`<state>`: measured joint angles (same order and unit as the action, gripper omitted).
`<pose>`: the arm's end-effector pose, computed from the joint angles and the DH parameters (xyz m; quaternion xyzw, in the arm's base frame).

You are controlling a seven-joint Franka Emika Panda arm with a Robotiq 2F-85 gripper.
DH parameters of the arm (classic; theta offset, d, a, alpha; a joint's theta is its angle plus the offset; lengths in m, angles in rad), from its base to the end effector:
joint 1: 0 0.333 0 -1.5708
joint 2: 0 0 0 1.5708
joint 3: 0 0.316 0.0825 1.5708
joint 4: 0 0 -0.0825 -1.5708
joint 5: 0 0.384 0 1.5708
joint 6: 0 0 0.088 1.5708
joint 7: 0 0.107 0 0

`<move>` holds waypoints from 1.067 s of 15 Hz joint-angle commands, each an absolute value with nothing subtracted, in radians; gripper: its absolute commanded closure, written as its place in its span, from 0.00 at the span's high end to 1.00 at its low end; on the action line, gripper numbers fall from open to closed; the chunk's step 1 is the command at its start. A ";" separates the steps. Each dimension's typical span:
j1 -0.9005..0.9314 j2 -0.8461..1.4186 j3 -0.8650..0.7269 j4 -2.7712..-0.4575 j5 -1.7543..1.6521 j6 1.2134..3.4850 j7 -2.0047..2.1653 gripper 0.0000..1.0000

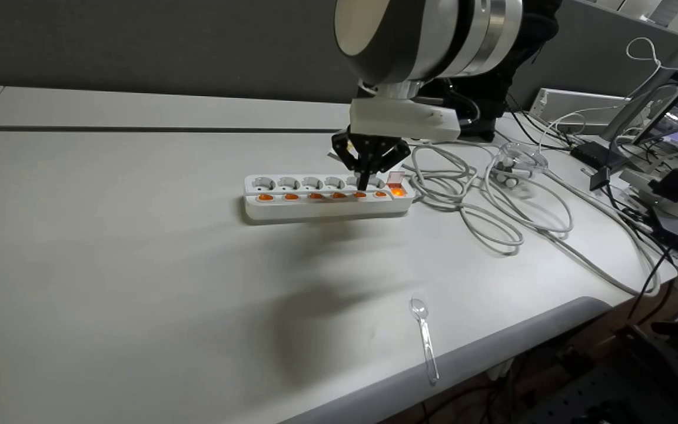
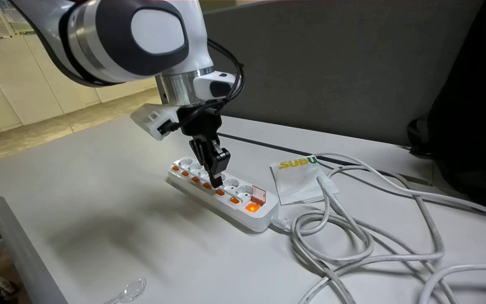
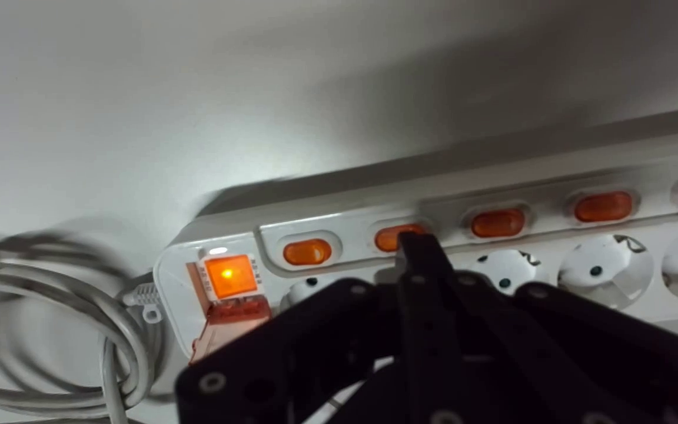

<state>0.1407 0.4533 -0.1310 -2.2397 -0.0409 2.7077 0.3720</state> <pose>0.5436 0.0043 0.1670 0.9872 -0.1551 0.0157 0.0350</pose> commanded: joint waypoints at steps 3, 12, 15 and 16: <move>0.131 0.465 -0.120 -2.242 -0.029 2.721 0.365 0.00; 0.138 0.497 -0.118 -2.235 -0.016 2.741 0.373 0.00; 0.149 0.508 -0.126 -2.228 -0.022 2.735 0.385 0.00; 0.153 0.515 -0.127 -2.223 -0.022 2.728 0.391 0.00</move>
